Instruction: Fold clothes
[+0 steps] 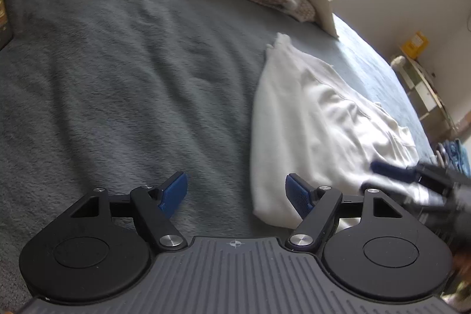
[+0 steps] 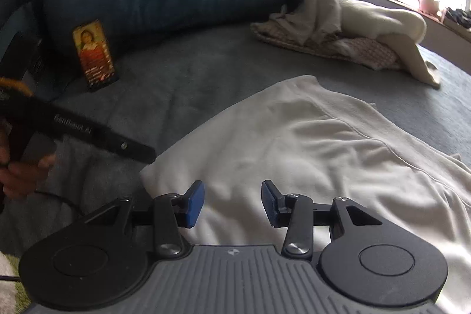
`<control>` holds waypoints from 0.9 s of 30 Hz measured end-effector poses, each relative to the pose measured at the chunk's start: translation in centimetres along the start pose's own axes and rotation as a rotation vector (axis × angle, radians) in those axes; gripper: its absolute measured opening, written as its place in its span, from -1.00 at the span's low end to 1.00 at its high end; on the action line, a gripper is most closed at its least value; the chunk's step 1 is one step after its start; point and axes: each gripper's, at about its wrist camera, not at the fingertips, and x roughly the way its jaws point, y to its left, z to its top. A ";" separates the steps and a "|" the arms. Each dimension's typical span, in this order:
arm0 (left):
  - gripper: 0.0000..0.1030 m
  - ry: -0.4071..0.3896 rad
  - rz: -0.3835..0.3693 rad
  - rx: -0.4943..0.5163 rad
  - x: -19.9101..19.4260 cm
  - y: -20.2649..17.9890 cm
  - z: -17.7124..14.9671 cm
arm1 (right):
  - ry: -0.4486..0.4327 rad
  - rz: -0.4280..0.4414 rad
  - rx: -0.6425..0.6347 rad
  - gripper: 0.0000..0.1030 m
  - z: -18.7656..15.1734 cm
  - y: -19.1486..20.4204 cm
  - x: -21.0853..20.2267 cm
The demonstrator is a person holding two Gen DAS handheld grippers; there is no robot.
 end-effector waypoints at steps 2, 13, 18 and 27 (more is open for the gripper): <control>0.42 0.000 0.000 -0.015 0.0 0.4 0.1 | 0.000 0.000 -0.079 -0.05 -0.7 1.7 0.6; 0.32 -0.020 -0.004 -0.093 0.1 1.2 0.3 | -0.060 -0.079 -0.490 0.22 -2.9 7.6 1.4; 0.27 -0.031 -0.006 -0.137 -0.2 1.6 0.4 | -0.070 -0.124 -0.656 0.22 -4.0 9.7 2.5; 0.23 -0.029 -0.010 -0.154 0.3 1.7 0.6 | -0.099 -0.212 -0.792 0.18 -5.1 12.2 4.9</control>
